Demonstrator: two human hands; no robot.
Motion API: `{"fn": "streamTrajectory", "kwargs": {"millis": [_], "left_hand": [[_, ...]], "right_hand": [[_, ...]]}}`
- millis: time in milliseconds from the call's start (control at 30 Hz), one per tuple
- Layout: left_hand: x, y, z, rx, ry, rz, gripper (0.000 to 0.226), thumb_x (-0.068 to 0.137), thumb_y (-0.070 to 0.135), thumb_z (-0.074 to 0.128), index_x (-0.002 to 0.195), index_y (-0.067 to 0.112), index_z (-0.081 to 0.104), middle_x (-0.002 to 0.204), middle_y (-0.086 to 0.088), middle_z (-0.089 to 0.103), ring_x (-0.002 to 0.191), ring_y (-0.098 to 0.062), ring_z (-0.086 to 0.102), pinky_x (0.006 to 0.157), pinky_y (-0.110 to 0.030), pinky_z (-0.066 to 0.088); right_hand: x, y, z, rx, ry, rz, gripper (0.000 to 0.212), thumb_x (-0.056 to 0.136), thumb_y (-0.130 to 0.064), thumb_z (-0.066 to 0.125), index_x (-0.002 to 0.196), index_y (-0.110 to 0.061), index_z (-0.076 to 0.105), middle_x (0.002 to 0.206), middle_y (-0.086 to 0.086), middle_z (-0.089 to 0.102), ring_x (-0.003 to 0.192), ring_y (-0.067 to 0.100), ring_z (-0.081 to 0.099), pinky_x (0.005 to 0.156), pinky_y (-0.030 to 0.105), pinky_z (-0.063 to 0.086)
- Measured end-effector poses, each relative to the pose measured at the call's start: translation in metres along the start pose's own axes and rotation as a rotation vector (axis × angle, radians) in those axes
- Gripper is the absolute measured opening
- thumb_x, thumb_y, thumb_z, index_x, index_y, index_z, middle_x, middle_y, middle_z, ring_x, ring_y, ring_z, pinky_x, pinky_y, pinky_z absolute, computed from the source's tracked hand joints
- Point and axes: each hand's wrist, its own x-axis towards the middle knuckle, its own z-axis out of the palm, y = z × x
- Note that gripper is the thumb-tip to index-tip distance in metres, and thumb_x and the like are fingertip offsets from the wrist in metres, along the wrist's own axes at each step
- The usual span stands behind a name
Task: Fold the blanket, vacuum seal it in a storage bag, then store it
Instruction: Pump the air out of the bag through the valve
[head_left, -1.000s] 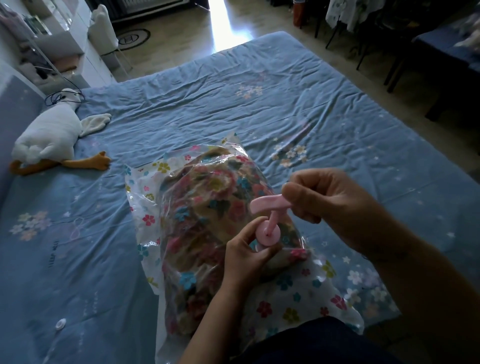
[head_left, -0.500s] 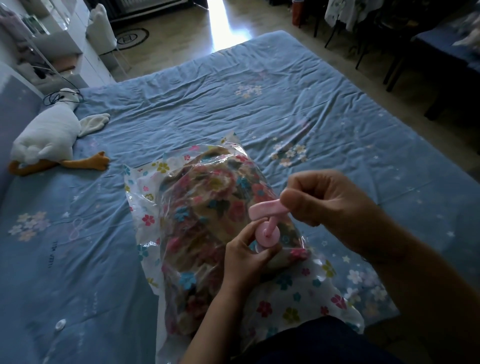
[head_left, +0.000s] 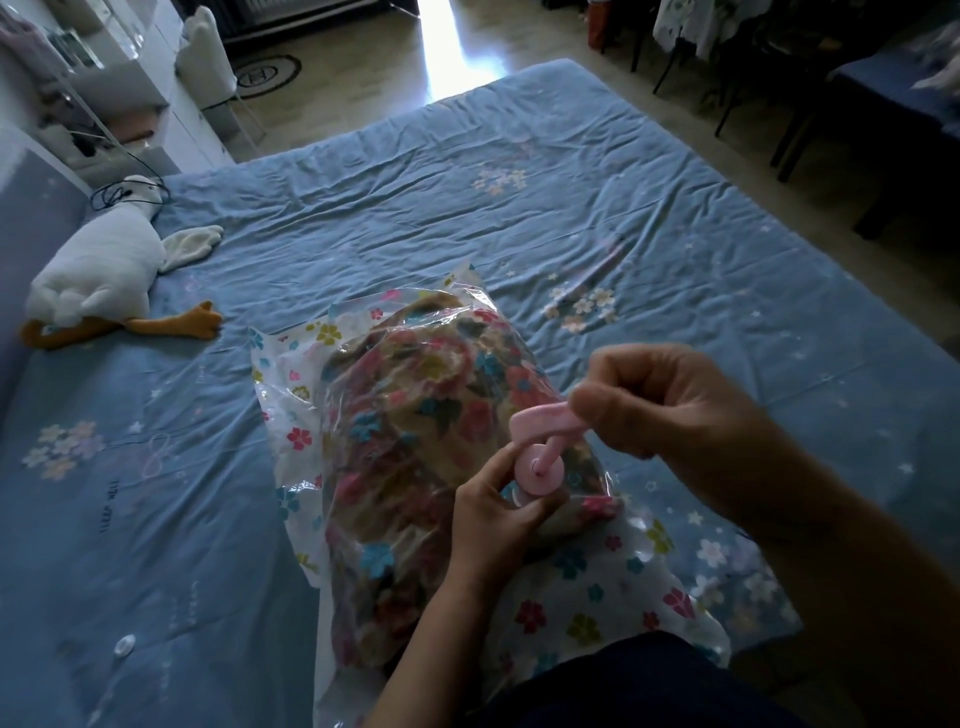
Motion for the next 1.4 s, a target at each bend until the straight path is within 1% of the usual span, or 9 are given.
{"fn": "streamTrajectory", "kwargs": {"millis": [67,167,267,533,767,900,1033,1267,1400], "left_hand": [[0.000,-0.001,0.003,0.006,0.012,0.003,0.049,0.069,0.017,0.087,0.115,0.019,0.070,0.107,0.011,0.073,0.102,-0.005,0.067,0.090,-0.028,0.054],[-0.001,0.002,0.005,0.000,0.014,0.026,0.046,0.070,0.013,0.087,0.112,0.018,0.071,0.104,0.012,0.074,0.099,-0.003,0.068,0.086,-0.020,0.052],[-0.004,0.002,0.004,-0.024,-0.011,0.022,0.052,0.068,0.027,0.087,0.116,0.016,0.069,0.107,0.007,0.074,0.103,-0.008,0.068,0.090,-0.028,0.055],[-0.002,0.001,0.003,-0.037,0.011,-0.005,0.047,0.070,0.015,0.087,0.114,0.019,0.070,0.105,0.011,0.074,0.100,-0.005,0.068,0.088,-0.024,0.053],[-0.007,0.008,0.003,-0.054,-0.009,0.038,0.045,0.069,0.014,0.086,0.109,0.025,0.070,0.101,0.018,0.074,0.097,0.000,0.068,0.082,-0.013,0.050],[-0.003,0.007,-0.001,-0.022,0.002,0.048,0.040,0.071,0.013,0.085,0.109,0.017,0.072,0.102,0.014,0.074,0.098,-0.003,0.068,0.084,-0.019,0.052],[-0.004,0.006,-0.002,-0.014,-0.027,0.035,0.037,0.073,0.015,0.084,0.108,0.018,0.072,0.099,0.010,0.074,0.093,-0.004,0.069,0.080,-0.024,0.054],[-0.011,0.012,0.001,-0.098,-0.017,0.026,0.045,0.066,0.036,0.083,0.108,0.024,0.071,0.100,0.007,0.075,0.096,-0.009,0.070,0.083,-0.020,0.053],[-0.006,0.009,-0.002,-0.069,-0.022,0.019,0.039,0.070,0.022,0.086,0.107,0.015,0.072,0.098,0.008,0.075,0.092,-0.002,0.068,0.079,-0.017,0.051]], "right_hand": [[0.001,0.006,-0.003,0.061,0.043,0.001,0.039,0.084,-0.018,0.068,0.059,-0.003,0.044,0.048,-0.011,0.046,0.044,0.000,0.038,0.045,0.011,0.032],[0.003,0.051,-0.003,-0.290,0.126,0.205,0.047,0.079,-0.033,0.067,0.064,0.009,0.050,0.051,-0.004,0.047,0.047,0.005,0.040,0.048,0.022,0.035],[-0.002,0.087,-0.005,-0.507,0.105,0.346,0.038,0.078,-0.042,0.071,0.059,-0.012,0.056,0.050,-0.008,0.048,0.048,0.005,0.042,0.055,0.031,0.038],[0.009,0.009,-0.002,0.061,0.048,-0.017,0.048,0.079,-0.027,0.073,0.057,0.002,0.042,0.049,-0.005,0.040,0.045,0.005,0.034,0.044,0.014,0.029],[0.004,0.089,-0.004,-0.569,0.086,0.339,0.042,0.079,-0.045,0.068,0.055,-0.014,0.051,0.051,-0.004,0.046,0.048,0.006,0.040,0.055,0.032,0.037],[0.005,0.036,0.007,-0.399,0.135,0.101,0.054,0.077,-0.041,0.066,0.059,0.007,0.050,0.048,-0.003,0.041,0.046,0.006,0.036,0.048,0.022,0.032],[0.003,0.012,0.005,0.017,0.030,0.022,0.040,0.081,-0.023,0.071,0.054,-0.008,0.047,0.050,-0.005,0.037,0.046,0.004,0.032,0.044,0.014,0.029],[-0.004,0.087,0.001,-0.496,0.110,0.280,0.040,0.075,-0.044,0.070,0.053,-0.018,0.048,0.043,-0.013,0.043,0.044,0.000,0.037,0.050,0.024,0.032],[-0.001,0.029,0.005,-0.195,0.088,0.047,0.043,0.081,-0.030,0.069,0.055,-0.005,0.046,0.047,-0.008,0.042,0.044,0.003,0.037,0.045,0.015,0.032]]}}
